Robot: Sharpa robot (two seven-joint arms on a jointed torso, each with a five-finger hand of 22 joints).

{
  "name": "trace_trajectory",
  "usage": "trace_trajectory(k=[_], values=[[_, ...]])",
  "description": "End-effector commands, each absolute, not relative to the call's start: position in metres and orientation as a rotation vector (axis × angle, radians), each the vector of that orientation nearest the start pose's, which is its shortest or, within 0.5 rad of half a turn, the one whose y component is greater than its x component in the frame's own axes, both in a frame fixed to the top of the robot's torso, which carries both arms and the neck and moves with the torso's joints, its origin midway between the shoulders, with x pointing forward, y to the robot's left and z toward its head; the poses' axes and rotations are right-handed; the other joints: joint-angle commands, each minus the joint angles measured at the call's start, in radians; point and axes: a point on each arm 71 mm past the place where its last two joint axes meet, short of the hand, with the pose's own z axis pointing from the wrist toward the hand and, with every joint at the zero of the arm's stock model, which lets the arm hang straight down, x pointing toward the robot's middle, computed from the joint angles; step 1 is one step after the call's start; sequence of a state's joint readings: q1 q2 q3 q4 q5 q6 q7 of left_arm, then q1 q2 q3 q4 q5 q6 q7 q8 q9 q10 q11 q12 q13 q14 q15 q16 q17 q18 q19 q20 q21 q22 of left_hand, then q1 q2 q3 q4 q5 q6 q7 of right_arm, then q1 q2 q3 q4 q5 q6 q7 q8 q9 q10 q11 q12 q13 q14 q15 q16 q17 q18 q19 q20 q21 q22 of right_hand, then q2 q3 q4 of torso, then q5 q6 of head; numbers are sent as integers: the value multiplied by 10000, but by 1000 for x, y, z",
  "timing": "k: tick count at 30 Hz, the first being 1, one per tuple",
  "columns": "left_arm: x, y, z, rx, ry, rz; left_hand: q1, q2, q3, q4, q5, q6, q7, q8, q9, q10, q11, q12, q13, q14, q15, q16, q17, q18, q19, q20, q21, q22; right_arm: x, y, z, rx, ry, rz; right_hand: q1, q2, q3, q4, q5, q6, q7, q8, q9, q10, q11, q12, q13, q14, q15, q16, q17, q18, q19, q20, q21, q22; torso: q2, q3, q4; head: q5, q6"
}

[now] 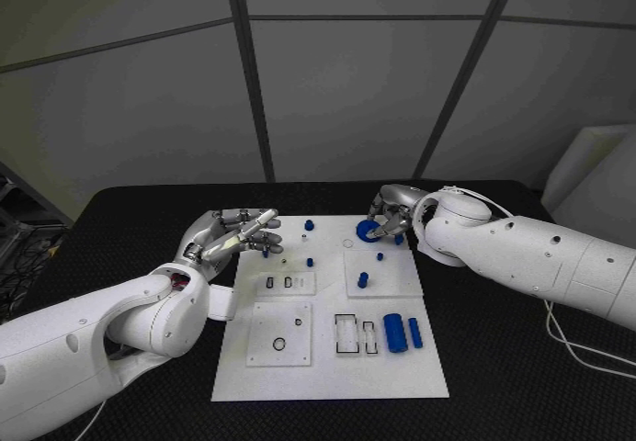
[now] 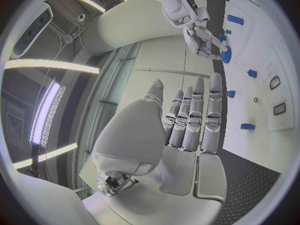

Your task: Assemble the parts on the task board

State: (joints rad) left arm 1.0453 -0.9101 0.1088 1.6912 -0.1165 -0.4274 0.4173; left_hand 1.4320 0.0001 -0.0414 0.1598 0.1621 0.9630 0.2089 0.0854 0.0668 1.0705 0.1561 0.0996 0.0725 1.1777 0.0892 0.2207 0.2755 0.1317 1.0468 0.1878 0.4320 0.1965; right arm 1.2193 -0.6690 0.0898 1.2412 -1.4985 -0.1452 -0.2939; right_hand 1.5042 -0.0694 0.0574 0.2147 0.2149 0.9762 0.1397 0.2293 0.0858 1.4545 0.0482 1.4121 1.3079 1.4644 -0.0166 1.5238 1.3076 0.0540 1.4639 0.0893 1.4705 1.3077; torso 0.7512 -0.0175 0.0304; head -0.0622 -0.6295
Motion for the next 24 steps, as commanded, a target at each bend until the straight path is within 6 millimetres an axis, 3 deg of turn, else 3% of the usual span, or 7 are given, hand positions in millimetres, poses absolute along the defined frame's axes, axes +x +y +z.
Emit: trace_trajectory(k=[1,12,24], values=[[452,199,-176,-10739,13572,-15771,-27,96,19,-50,-41,-2,24,-38,0,-41,-32,-41,-3,-43,16,-51,10,485,-51,7,42,9,554,-205,-157,-495,16957,3510,177,231,173,-98,13,344,-149,130,101,93,-67,71,1036,826,-125,37,1457,-101,72,-78,60,532,-5,7,-2,7,-2],[452,200,-176,-10739,13564,-15759,-27,96,19,-50,-41,-2,24,-38,0,-41,-32,-41,-3,-43,16,-51,10,485,-51,7,42,9,542,-185,-144,-1095,15749,4262,153,252,264,-150,31,451,-191,90,104,142,-114,132,1108,837,-172,56,1512,-135,147,-131,133,695,-10,12,-17,43,36],[453,203,-176,-10746,13518,-15681,-27,96,19,-50,-41,-2,24,-38,0,-41,-32,-41,-3,-43,16,-51,10,485,-51,7,42,9,523,-132,-129,-2365,14347,5125,135,209,304,-190,67,436,-190,13,86,155,-118,147,1130,843,-182,66,1542,-158,199,-151,184,804,-10,-1,22,114,51]])
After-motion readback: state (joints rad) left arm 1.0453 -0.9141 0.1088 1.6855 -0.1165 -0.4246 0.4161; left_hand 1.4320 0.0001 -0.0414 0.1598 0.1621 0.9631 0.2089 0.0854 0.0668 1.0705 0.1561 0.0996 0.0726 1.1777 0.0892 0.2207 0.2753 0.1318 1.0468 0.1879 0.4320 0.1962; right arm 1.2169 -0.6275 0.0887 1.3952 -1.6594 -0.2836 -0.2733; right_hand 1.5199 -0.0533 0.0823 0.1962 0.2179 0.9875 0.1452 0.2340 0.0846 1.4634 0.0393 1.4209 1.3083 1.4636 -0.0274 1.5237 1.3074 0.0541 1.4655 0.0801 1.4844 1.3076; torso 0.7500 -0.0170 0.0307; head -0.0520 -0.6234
